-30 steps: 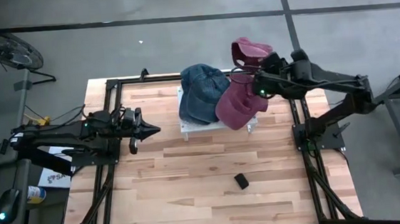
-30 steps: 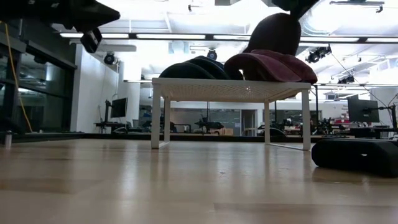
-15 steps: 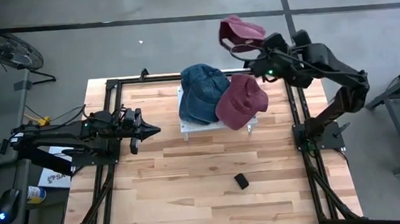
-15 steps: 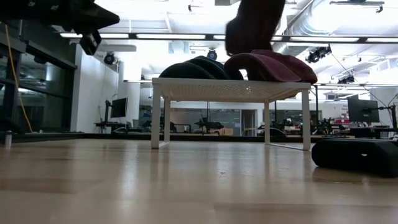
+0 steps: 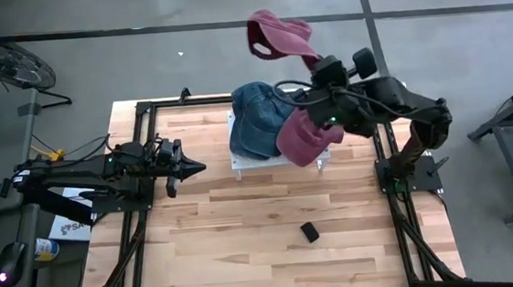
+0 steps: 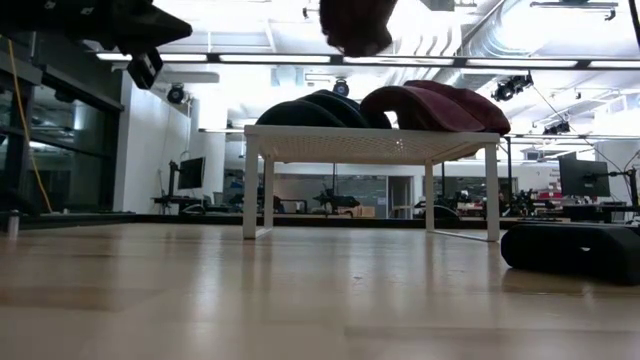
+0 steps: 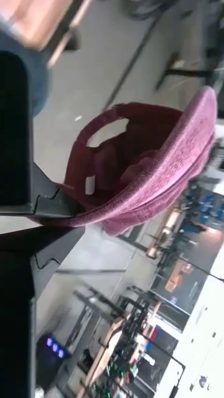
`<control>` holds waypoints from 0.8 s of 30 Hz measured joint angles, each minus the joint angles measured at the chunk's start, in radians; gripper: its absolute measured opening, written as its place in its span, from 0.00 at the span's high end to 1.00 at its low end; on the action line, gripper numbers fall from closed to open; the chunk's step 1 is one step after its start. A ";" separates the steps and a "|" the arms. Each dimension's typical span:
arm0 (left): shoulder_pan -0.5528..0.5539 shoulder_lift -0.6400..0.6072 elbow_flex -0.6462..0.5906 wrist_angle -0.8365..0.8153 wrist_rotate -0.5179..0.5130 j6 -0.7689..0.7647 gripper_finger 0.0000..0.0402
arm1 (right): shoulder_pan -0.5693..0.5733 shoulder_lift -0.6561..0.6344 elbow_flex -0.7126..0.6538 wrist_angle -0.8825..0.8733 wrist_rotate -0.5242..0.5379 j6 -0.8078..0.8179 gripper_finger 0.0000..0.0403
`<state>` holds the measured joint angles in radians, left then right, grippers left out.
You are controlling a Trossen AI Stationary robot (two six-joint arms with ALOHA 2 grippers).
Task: Pick & Place hat
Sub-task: Stack the red cap on top of the other red cap on the shelf
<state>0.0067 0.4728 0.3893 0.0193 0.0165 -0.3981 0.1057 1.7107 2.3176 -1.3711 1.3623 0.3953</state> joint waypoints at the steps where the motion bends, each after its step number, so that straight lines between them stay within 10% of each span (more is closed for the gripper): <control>1: 0.000 0.000 0.000 0.000 0.002 0.000 1.00 | 0.010 0.000 -0.006 0.065 0.011 -0.030 0.99; 11: 0.000 0.000 0.000 0.000 0.021 0.000 1.00 | 0.159 -0.002 -0.072 0.781 0.037 -0.491 0.99; 24: 0.000 0.000 0.001 0.012 0.110 -0.003 1.00 | 0.294 0.074 -0.076 0.798 0.208 -0.426 0.99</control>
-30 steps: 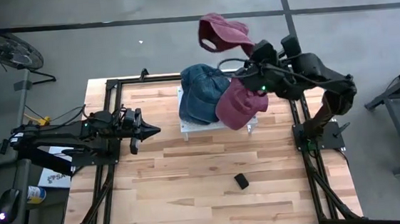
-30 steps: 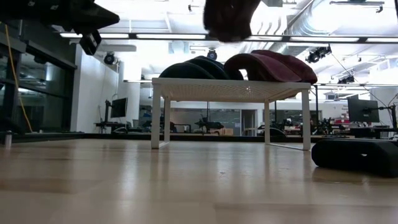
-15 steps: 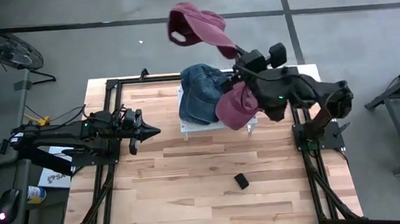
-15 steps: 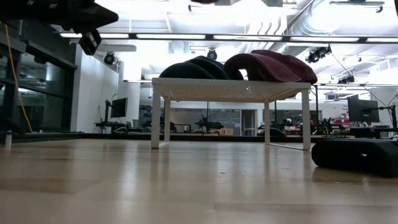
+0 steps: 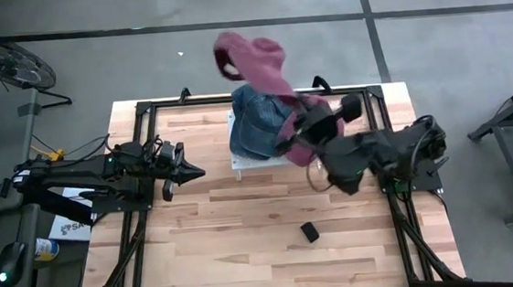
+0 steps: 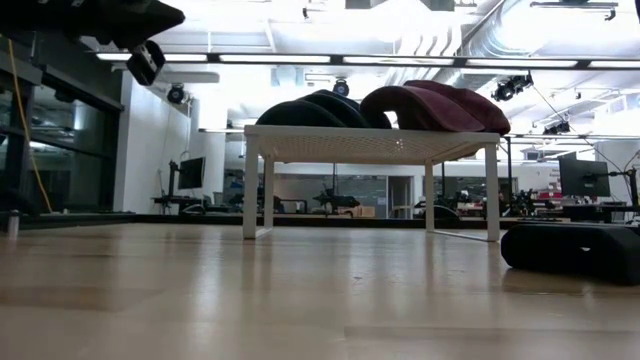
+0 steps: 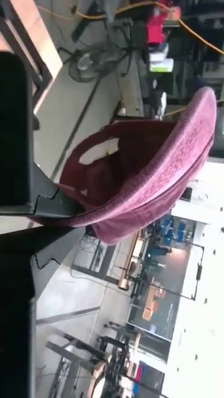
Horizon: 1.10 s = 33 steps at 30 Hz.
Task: Pick & Place hat
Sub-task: Stack the red cap on top of the other red cap on the shelf
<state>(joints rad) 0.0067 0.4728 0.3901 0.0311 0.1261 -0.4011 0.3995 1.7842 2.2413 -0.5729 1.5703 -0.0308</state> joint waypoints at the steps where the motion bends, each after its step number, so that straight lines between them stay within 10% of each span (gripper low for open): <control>1: 0.000 0.000 0.000 0.001 0.003 0.000 1.00 | -0.007 0.010 -0.001 0.013 -0.002 -0.010 0.99; 17: 0.000 0.031 0.134 0.252 -0.236 0.048 0.98 | -0.247 0.093 0.001 -0.002 0.002 -0.470 0.99; 33: 0.000 0.503 0.560 0.265 -0.513 -0.069 0.51 | -0.343 0.123 0.000 -0.084 0.001 -0.758 0.99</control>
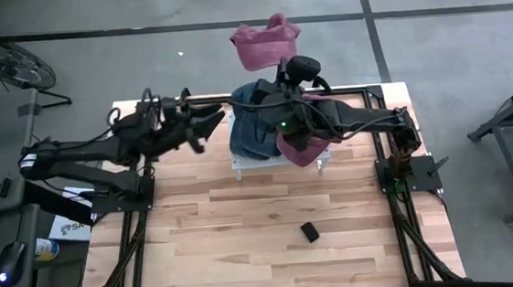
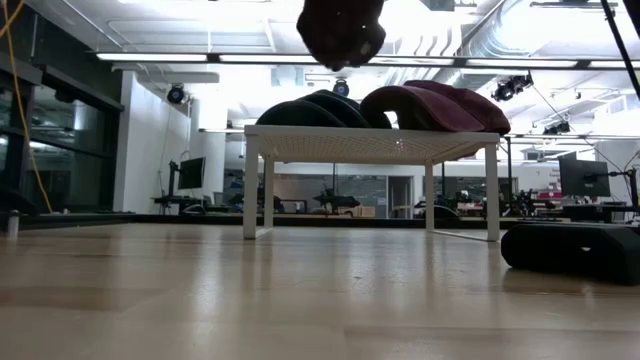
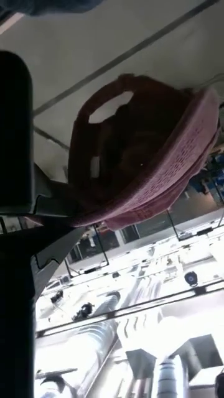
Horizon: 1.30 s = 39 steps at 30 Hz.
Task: Pick & Place hat
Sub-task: Stack the red cap on top of the other red cap on the shelf
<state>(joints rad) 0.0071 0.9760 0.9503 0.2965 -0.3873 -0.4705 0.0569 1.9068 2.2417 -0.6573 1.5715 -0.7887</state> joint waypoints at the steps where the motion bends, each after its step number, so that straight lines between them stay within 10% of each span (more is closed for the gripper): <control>1: 0.001 0.027 0.029 0.000 -0.018 -0.026 0.51 | -0.001 0.000 0.000 -0.007 -0.002 -0.007 0.99; 13: 0.244 0.186 0.210 0.075 0.134 -0.538 0.51 | -0.040 -0.032 0.001 0.012 -0.058 -0.058 0.99; 22: 0.361 0.231 0.214 0.185 0.265 -0.742 0.51 | -0.065 -0.034 0.002 0.339 -0.210 -0.292 0.99; 39: 0.382 0.251 0.213 0.314 0.228 -0.792 0.51 | -0.067 -0.034 0.002 0.431 -0.347 -0.363 0.99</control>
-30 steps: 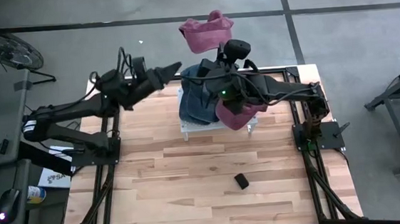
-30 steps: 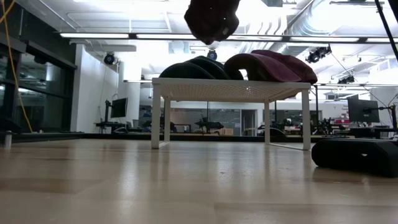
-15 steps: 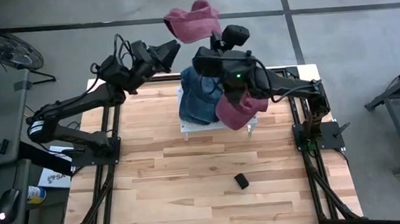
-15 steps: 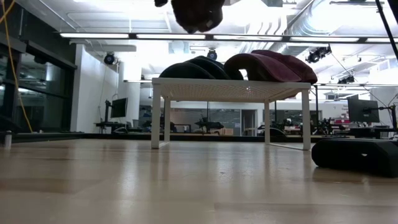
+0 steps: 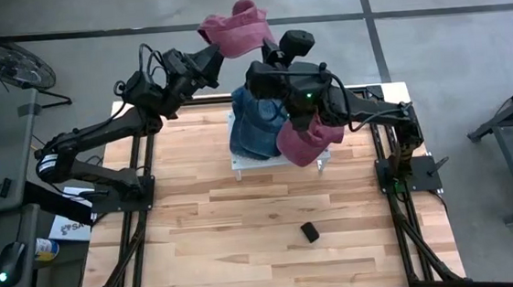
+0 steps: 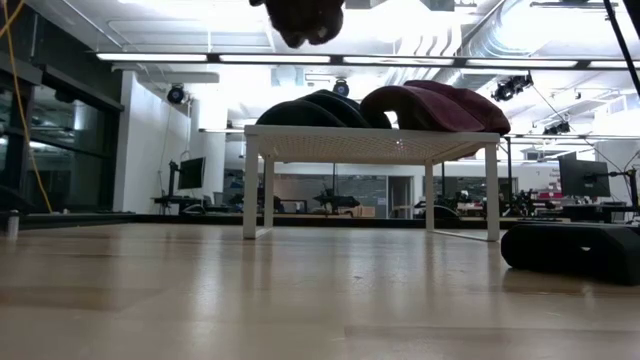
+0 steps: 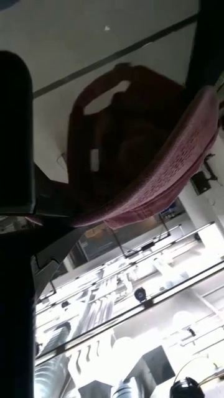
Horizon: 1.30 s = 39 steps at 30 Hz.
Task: Pick & Place hat
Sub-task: Stack the red cap on top of the other red cap on the shelf
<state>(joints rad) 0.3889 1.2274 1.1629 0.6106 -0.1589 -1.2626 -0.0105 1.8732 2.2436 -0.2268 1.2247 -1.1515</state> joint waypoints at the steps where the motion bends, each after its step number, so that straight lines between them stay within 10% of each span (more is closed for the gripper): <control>1: 0.000 0.000 0.000 0.000 0.000 0.000 0.51 | 0.003 0.000 0.000 0.000 -0.010 0.000 0.99; 14: -0.003 0.000 0.000 0.025 0.056 -0.001 0.54 | 0.013 0.000 0.000 -0.023 -0.021 0.035 0.99; 27: -0.003 -0.001 -0.001 0.016 0.091 0.030 0.96 | 0.014 0.001 0.000 -0.030 -0.004 0.038 0.98; 39: -0.003 -0.002 -0.001 -0.006 0.127 0.118 0.98 | 0.038 0.003 -0.002 -0.092 0.060 0.100 0.90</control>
<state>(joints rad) 0.3855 1.2259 1.1622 0.6050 -0.0320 -1.1448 0.0277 1.8759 2.2417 -0.3191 1.2850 -1.0515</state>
